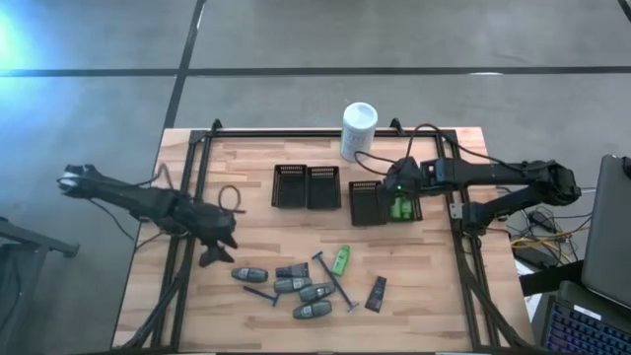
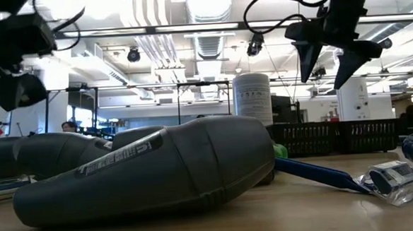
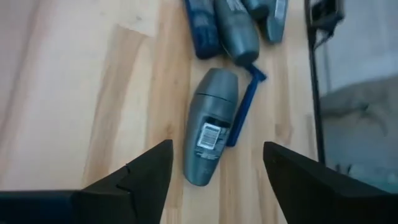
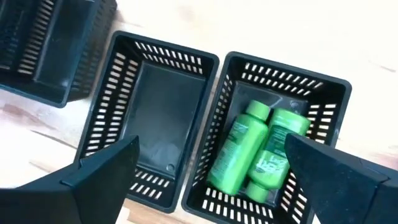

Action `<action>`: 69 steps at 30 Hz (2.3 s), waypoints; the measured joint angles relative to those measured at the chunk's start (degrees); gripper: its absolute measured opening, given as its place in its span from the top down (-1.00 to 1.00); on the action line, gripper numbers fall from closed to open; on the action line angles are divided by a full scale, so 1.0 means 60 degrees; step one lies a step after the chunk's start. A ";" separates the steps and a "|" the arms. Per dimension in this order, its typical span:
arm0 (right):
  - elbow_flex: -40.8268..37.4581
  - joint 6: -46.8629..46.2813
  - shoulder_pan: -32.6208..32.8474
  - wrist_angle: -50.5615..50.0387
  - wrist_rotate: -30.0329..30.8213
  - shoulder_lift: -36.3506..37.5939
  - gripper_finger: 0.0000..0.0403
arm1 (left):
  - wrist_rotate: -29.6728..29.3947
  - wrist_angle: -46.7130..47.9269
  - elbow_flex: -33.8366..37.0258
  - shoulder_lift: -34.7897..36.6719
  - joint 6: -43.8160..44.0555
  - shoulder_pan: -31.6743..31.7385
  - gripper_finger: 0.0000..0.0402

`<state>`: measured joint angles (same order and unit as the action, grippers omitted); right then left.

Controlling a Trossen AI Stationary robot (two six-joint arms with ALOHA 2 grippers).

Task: Pick & Place Travel size toiletries
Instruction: Put the black deodorant into the left black bin

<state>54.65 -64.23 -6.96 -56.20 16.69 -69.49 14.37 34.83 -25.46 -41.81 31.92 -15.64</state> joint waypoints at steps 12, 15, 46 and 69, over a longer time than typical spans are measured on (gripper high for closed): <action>-0.0109 -0.0227 0.0185 -0.0059 -0.0002 -0.0015 -0.99 | -0.1492 -0.0255 -0.1772 -0.4607 -0.1768 -0.1508 -0.71; -0.0109 -0.0226 0.0185 -0.0059 -0.0004 -0.0015 -0.99 | -0.1497 -0.1042 -0.2048 -0.5221 -0.1916 -0.1805 -0.72; -0.0106 -0.0054 0.0218 -0.0062 0.1009 0.0328 -0.99 | -0.4135 -0.1288 -0.2293 -0.4657 0.4209 0.0321 -0.03; -0.0255 0.5147 -0.1514 -0.0571 0.0229 0.2067 -0.99 | -0.4761 -0.2798 -0.5251 -0.7561 0.5967 0.4508 -0.03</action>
<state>53.12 -33.34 -16.04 -59.63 18.06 -57.09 -14.19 18.05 -56.97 -87.17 67.73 11.41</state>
